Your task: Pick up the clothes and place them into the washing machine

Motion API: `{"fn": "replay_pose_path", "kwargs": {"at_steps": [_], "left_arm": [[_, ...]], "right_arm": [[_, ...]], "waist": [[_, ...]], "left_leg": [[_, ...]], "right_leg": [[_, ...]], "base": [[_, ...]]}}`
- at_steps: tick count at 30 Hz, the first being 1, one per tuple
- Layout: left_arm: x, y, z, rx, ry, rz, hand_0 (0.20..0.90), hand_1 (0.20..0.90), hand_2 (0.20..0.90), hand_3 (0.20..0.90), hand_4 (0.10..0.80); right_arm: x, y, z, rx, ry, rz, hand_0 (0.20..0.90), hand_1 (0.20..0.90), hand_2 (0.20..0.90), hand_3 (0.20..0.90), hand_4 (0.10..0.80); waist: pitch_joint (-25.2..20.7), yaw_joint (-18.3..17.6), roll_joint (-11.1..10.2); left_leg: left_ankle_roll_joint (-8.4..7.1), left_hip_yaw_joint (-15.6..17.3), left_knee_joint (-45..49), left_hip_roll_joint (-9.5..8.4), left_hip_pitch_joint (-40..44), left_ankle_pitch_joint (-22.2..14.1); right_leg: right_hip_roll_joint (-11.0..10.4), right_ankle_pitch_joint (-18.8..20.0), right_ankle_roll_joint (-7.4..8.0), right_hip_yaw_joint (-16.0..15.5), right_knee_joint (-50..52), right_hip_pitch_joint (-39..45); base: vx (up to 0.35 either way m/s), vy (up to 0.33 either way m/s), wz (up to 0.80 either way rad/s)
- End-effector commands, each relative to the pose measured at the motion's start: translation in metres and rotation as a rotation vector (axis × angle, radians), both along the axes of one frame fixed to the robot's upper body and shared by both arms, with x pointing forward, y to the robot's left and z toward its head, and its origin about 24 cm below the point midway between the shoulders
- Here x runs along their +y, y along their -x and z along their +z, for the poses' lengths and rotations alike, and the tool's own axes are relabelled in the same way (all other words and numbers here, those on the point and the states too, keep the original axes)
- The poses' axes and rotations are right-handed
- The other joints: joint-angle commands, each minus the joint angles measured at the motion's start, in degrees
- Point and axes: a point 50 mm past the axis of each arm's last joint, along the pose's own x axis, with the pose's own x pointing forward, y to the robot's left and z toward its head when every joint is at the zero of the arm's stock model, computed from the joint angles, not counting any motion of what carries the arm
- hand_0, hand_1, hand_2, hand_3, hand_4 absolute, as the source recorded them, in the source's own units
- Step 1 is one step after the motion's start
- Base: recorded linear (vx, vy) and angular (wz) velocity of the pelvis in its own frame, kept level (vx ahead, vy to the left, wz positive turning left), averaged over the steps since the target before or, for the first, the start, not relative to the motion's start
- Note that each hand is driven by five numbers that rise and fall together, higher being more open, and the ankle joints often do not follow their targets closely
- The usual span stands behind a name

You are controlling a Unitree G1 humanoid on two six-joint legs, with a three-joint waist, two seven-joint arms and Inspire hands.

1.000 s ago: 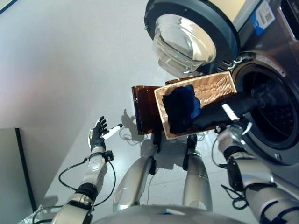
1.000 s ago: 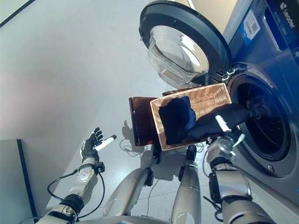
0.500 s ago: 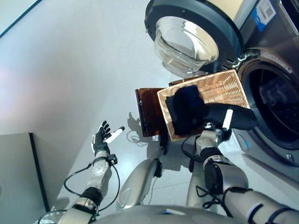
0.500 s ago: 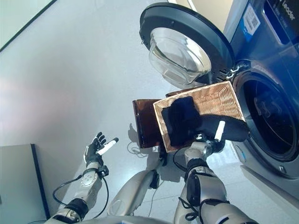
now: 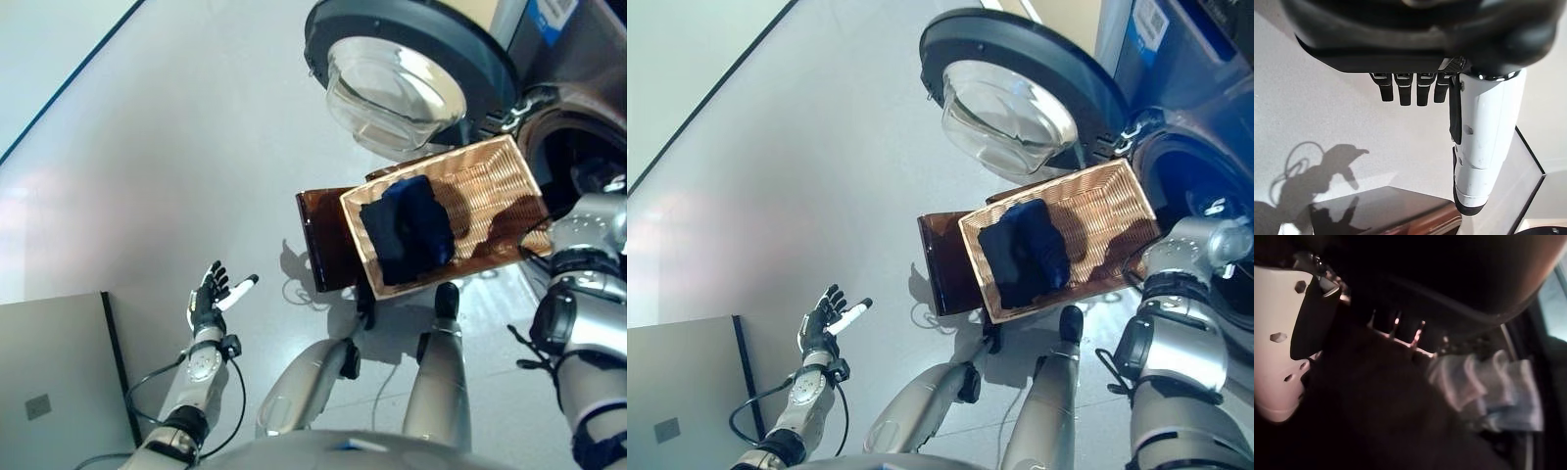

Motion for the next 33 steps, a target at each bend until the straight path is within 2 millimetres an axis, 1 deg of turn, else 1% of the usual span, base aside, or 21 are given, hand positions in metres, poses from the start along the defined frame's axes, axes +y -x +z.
{"fn": "replay_pose_path", "kwargs": {"at_steps": [1, 2, 4, 5, 9, 10, 11, 12, 13, 14, 15, 16, 17, 18, 19, 21, 25, 28, 29, 30, 33], "left_arm": [[0.032, -0.009, 0.015, -0.084, -0.073, 0.079, 0.9, 0.9, 0.9, 0.9, 0.8], [0.031, -0.008, 0.013, -0.074, -0.064, 0.085, 0.9, 0.9, 0.9, 0.9, 0.8], [0.032, -0.007, 0.011, -0.064, -0.05, 0.096, 0.9, 0.9, 0.9, 0.9, 0.8], [0.031, -0.006, 0.009, -0.056, -0.047, 0.099, 0.9, 0.9, 0.9, 0.9, 0.8], [0.032, -0.006, 0.008, -0.046, -0.049, 0.101, 0.9, 0.9, 0.9, 0.9, 0.8], [0.033, -0.005, 0.008, -0.046, -0.049, 0.102, 0.9, 0.9, 0.9, 0.9, 0.8], [0.034, -0.006, 0.009, -0.049, -0.057, 0.105, 0.9, 0.9, 0.9, 0.9, 0.8], [0.034, -0.006, 0.009, -0.049, -0.057, 0.107, 0.9, 0.9, 0.9, 0.9, 0.8], [0.037, -0.007, 0.01, -0.047, -0.067, 0.108, 0.9, 0.9, 0.9, 0.9, 0.8], [0.04, -0.011, 0.013, -0.05, -0.086, 0.107, 0.9, 0.9, 0.9, 0.9, 0.8], [0.042, -0.013, 0.015, -0.063, -0.085, 0.111, 0.9, 0.9, 0.9, 0.9, 0.8], [0.042, -0.013, 0.015, -0.063, -0.084, 0.112, 0.9, 0.9, 0.9, 0.9, 0.8], [0.044, -0.014, 0.018, -0.075, -0.094, 0.109, 0.9, 0.9, 0.9, 0.9, 0.8], [0.044, -0.015, 0.021, -0.091, -0.09, 0.107, 0.9, 0.9, 0.9, 0.9, 0.8], [0.045, -0.016, 0.024, -0.107, -0.083, 0.113, 0.9, 0.9, 0.9, 0.9, 0.8], [0.044, -0.022, 0.035, -0.178, -0.066, 0.124, 0.9, 0.9, 0.9, 0.9, 0.8], [0.034, -0.031, 0.053, -0.289, -0.018, 0.122, 0.9, 0.9, 0.9, 0.9, 0.8], [0.028, -0.04, 0.074, -0.4, -0.001, 0.102, 0.9, 0.9, 0.9, 0.9, 0.8], [0.025, -0.043, 0.087, -0.464, 0.007, 0.093, 0.9, 0.9, 0.9, 0.9, 0.8], [0.025, -0.043, 0.087, -0.464, 0.006, 0.093, 0.9, 0.9, 0.9, 0.9, 0.8], [0.019, -0.05, 0.111, -0.58, 0.023, 0.092, 0.9, 0.9, 0.9, 0.9, 0.8]], "right_arm": [[-0.009, 0.028, 0.137, -0.226, 0.505, -0.075, 0.9, 0.9, 0.9, 0.9, 0.8], [-0.003, 0.016, 0.122, -0.203, 0.473, -0.026, 0.9, 0.9, 0.9, 0.9, 0.8], [0.004, 0.001, 0.1, -0.148, 0.431, 0.036, 0.9, 0.9, 0.9, 0.9, 0.8], [0.008, -0.01, 0.073, -0.071, 0.382, 0.088, 0.9, 0.9, 0.9, 0.9, 0.8], [0.02, -0.026, 0.028, 0.068, 0.309, 0.197, 0.9, 0.9, 0.9, 0.9, 0.8], [0.021, -0.026, 0.027, 0.068, 0.309, 0.199, 0.9, 0.9, 0.9, 0.9, 0.8], [0.027, -0.033, 0.004, 0.226, 0.316, 0.264, 0.9, 0.9, 0.9, 0.9, 0.8], [0.028, -0.034, 0.005, 0.227, 0.317, 0.266, 0.9, 0.9, 0.9, 0.9, 0.8], [0.03, -0.036, -0.007, 0.371, 0.359, 0.303, 0.9, 0.9, 0.9, 0.9, 0.8], [0.042, -0.046, -0.022, 0.561, 0.443, 0.411, 0.9, 0.9, 0.9, 0.9, 0.8], [0.049, -0.05, -0.026, 0.647, 0.499, 0.451, 0.9, 0.9, 0.9, 0.9, 0.8], [0.049, -0.051, -0.026, 0.647, 0.5, 0.451, 0.9, 0.9, 0.9, 0.9, 0.8], [0.056, -0.055, -0.032, 0.739, 0.562, 0.509, 0.9, 0.9, 0.9, 0.9, 0.8], [0.06, -0.056, -0.04, 0.795, 0.565, 0.532, 0.9, 0.9, 0.9, 0.9, 0.8], [0.068, -0.061, -0.04, 0.84, 0.618, 0.552, 0.9, 0.9, 0.9, 0.9, 0.8], [0.085, -0.067, -0.048, 0.898, 0.695, 0.595, 0.9, 0.9, 0.9, 0.9, 0.8], [0.102, -0.068, -0.069, 1.019, 0.775, 0.656, 0.9, 0.9, 0.9, 0.9, 0.8], [0.111, -0.068, -0.082, 1.099, 0.807, 0.697, 0.9, 0.9, 0.9, 0.9, 0.8], [0.115, -0.067, -0.089, 1.145, 0.83, 0.721, 0.9, 0.9, 0.9, 0.9, 0.8], [0.115, -0.067, -0.089, 1.145, 0.831, 0.721, 0.9, 0.9, 0.9, 0.9, 0.8], [0.12, -0.065, -0.099, 1.188, 0.842, 0.74, 0.9, 0.9, 0.9, 0.9, 0.8]], "waist": [[-1.1, -0.7, -2.9], [-1.0, -0.8, -2.7], [-0.9, -0.8, -2.7], [-0.9, -0.6, -2.6], [-0.8, -0.3, -2.9], [-0.8, -0.4, -2.9], [-0.4, -0.2, -3.4], [-0.4, -0.3, -3.4], [-0.2, -0.1, -3.9], [0.9, -0.2, -4.9], [1.4, -0.2, -5.4], [1.5, -0.3, -5.4], [2.1, -0.3, -6.0], [2.6, -0.2, -6.6], [3.0, -0.1, -7.0], [3.9, 0.1, -8.2], [4.6, 0.6, -10.1], [5.2, 1.2, -11.4], [5.5, 1.7, -12.1], [5.5, 1.6, -12.1], [6.1, 2.3, -13.0]], "left_leg": [[-6.69, -1.6, 4.5, 0.83, -1.8, -5.3], [-6.62, -1.4, 4.6, 0.88, -1.8, -5.3], [-6.6, -1.3, 5.0, 1.12, -1.7, -5.5], [-6.66, -1.4, 5.2, 1.23, -1.3, -6.0], [-6.73, -1.9, 5.4, 1.39, -1.1, -6.0], [-6.74, -1.9, 5.4, 1.38, -1.1, -6.0], [-6.77, -2.1, 5.7, 1.51, -1.0, -6.0], [-6.78, -2.2, 5.7, 1.51, -1.1, -5.9], [-6.83, -2.2, 6.0, 1.58, -1.0, -5.9], [-6.91, -2.4, 6.6, 1.85, -1.3, -5.8], [-6.9, -2.5, 7.0, 1.95, -1.4, -5.7], [-6.9, -2.5, 7.0, 1.93, -1.4, -5.8], [-6.94, -2.7, 7.5, 2.09, -1.6, -5.7], [-6.91, -3.0, 8.0, 2.14, -1.8, -5.8], [-6.91, -3.1, 8.4, 2.21, -2.1, -5.8], [-6.93, -3.6, 9.1, 2.35, -2.9, -5.7], [-6.93, -4.8, 10.1, 2.52, -4.0, -5.7], [-6.91, -5.5, 11.1, 2.53, -4.6, -6.0], [-6.93, -6.1, 11.5, 2.45, -5.2, -6.1], [-6.93, -6.1, 11.5, 2.44, -5.2, -6.1], [-6.98, -6.8, 12.5, 2.32, -6.3, -6.4]], "right_leg": [[-2.5, 3.4, -0.2, 0.3, -11.7, 9.5], [-2.2, 3.3, -0.35, 0.4, -11.7, 9.5], [-2.0, 3.1, -0.49, 0.4, -11.4, 9.6], [-1.9, 2.2, -0.56, 0.2, -11.1, 10.1], [-1.8, 2.0, -0.72, -0.3, -10.9, 10.6], [-1.8, 2.0, -0.72, -0.4, -10.9, 10.6], [-1.7, 1.9, -0.77, -0.7, -10.6, 10.8], [-1.7, 2.0, -0.78, -0.7, -10.6, 10.8], [-1.7, 2.0, -0.84, -0.9, -10.4, 10.9], [-1.4, 1.9, -1.16, -1.3, -9.5, 10.8], [-1.3, 1.8, -1.34, -1.4, -9.0, 10.8], [-1.3, 1.8, -1.34, -1.4, -9.0, 10.8], [-1.1, 1.7, -1.52, -1.7, -8.4, 10.7], [-0.9, 1.5, -1.73, -2.0, -7.8, 10.6], [-0.8, 1.5, -1.84, -2.2, -7.5, 10.5], [-0.5, 1.3, -2.0, -2.8, -7.1, 10.3], [0.0, 0.5, -2.35, -3.8, -5.9, 10.0], [0.2, 0.2, -2.54, -4.6, -5.2, 10.0], [0.3, 0.1, -2.6, -5.2, -5.1, 9.9], [0.3, 0.1, -2.6, -5.2, -5.1, 9.9], [0.3, -0.2, -2.73, -6.3, -4.6, 9.6]], "base": [[-0.007, -0.005, -0.06], [0.017, -0.01, -0.09], [-0.002, -0.021, -0.17], [-0.013, -0.029, -0.14], [0.0, -0.016, -0.03], [-0.022, -0.038, 0.02], [-0.018, -0.03, 0.05], [-0.033, -0.043, 0.07], [-0.058, -0.057, 0.08], [-0.074, -0.072, 0.08], [-0.06, -0.059, 0.09], [-0.042, -0.041, 0.11], [-0.039, -0.058, 0.13], [-0.052, -0.069, 0.18], [-0.039, -0.066, 0.2], [-0.028, -0.044, 0.14], [0.0, -0.041, 0.22], [0.005, -0.032, 0.17], [0.002, -0.03, 0.09], [0.002, -0.041, 0.14], [0.008, -0.023, 0.24]]}}
